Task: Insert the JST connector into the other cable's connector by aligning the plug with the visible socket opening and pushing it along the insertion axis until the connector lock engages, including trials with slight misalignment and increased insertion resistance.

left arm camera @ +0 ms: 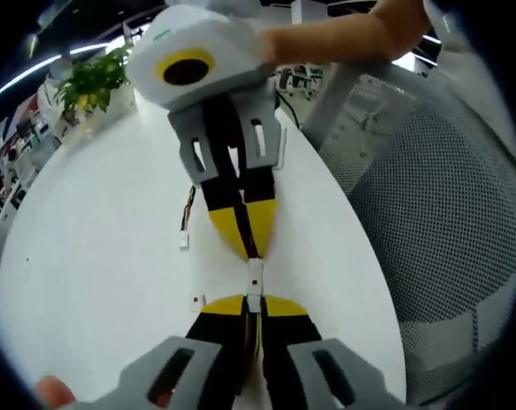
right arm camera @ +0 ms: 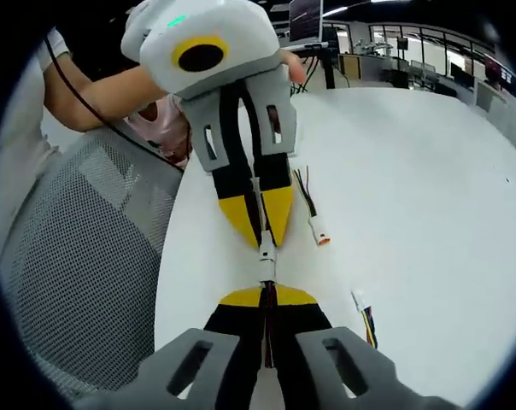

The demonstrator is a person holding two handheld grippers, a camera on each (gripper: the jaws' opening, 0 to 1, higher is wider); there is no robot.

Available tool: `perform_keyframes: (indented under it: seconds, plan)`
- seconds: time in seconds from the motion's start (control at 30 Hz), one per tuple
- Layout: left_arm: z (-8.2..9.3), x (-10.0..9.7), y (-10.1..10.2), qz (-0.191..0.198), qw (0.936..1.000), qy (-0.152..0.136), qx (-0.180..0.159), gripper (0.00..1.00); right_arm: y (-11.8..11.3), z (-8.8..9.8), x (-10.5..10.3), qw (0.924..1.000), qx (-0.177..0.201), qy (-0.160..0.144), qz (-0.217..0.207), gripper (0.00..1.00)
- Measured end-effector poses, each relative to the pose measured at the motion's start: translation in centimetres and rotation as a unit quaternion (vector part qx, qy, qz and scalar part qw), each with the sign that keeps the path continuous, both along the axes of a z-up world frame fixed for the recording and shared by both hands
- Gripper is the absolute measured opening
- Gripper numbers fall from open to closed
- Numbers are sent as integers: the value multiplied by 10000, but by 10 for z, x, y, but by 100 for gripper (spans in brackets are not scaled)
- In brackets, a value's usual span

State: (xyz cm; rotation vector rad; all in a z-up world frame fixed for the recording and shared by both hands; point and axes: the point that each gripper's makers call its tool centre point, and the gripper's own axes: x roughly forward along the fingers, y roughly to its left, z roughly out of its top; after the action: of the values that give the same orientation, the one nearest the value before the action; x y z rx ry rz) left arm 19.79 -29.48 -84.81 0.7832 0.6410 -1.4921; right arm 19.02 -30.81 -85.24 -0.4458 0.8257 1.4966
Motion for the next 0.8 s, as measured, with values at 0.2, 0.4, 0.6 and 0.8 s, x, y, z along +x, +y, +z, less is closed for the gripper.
perform_keyframes:
  seconds: [0.2, 0.4, 0.6, 0.8]
  plan:
    - [-3, -2, 1, -89, 9999, -33, 113, 0, 0, 1, -2, 10000, 10, 81, 1, 0]
    - [-3, -3, 0, -91, 9999, 1, 87, 0, -2, 0, -3, 9999, -37, 127, -3, 0]
    - [-1, -3, 0, -34, 10000, 17, 28, 0, -2, -1, -2, 9999, -52, 115, -5, 0]
    - [-1, -2, -1, -9, 10000, 16, 5, 0, -3, -1, -2, 9999, -89, 106, -17, 0]
